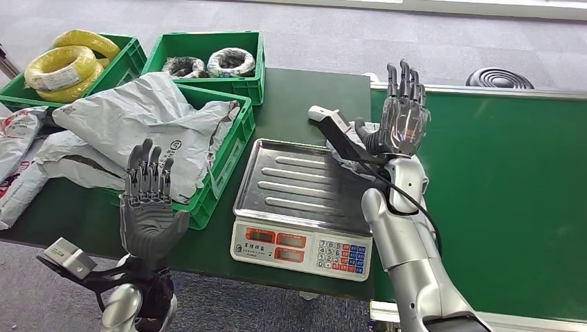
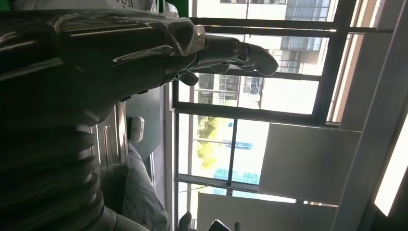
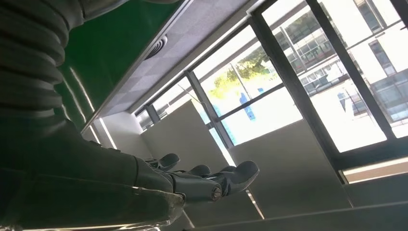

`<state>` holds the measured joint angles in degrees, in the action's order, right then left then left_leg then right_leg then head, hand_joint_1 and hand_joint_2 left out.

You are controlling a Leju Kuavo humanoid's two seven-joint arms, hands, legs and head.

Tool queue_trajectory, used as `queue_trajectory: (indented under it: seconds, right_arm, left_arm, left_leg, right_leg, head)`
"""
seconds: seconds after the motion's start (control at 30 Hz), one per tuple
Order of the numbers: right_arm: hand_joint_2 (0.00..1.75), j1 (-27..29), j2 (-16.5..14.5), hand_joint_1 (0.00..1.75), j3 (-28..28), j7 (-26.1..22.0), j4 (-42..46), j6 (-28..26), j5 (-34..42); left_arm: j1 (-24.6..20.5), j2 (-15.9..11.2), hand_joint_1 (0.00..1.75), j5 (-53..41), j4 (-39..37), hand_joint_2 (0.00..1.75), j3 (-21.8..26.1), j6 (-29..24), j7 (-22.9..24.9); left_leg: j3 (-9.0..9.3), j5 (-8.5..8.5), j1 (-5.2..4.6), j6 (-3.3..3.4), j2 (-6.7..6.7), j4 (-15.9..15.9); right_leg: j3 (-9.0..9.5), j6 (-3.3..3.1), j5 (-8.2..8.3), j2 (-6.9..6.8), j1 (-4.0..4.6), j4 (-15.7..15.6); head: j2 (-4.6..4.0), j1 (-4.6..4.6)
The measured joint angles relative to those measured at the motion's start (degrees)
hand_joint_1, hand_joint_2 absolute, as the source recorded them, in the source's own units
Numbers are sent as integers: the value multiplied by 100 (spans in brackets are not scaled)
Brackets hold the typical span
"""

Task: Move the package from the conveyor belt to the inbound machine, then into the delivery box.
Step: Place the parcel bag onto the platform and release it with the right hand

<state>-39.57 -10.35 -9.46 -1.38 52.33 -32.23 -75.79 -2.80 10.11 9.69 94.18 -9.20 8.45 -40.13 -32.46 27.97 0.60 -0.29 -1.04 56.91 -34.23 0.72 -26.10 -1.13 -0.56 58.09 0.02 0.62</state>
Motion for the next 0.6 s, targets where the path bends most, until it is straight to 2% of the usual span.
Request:
queue_trajectory:
  seconds: [0.27,0.5,0.6]
  right_arm:
    - [175,522,107,0,182,0,1371,27,140]
    - [175,877,188,0,299,-42,2162,2,195]
    - [175,1053,205,0,334,-164,2454,-172,344]
  left_arm:
    - [147,-27,0,-21,18,175,14,-10,0]
    - [335,12,0,-127,182,175,27,-34,0]
    - [337,14,0,-488,430,175,29,-370,0]
  left_leg:
    - [-1,2,0,1,-1,0]
    - [1,1,0,1,-1,0]
    - [2,1,0,0,1,0]
  right_leg:
    - [0,0,-1,0,0,-1]
    - [1,0,-1,0,0,-2]
    - [0,0,-1,-1,0,-2]
  head:
    - [0,1]
    - [0,0]
    - [0,0]
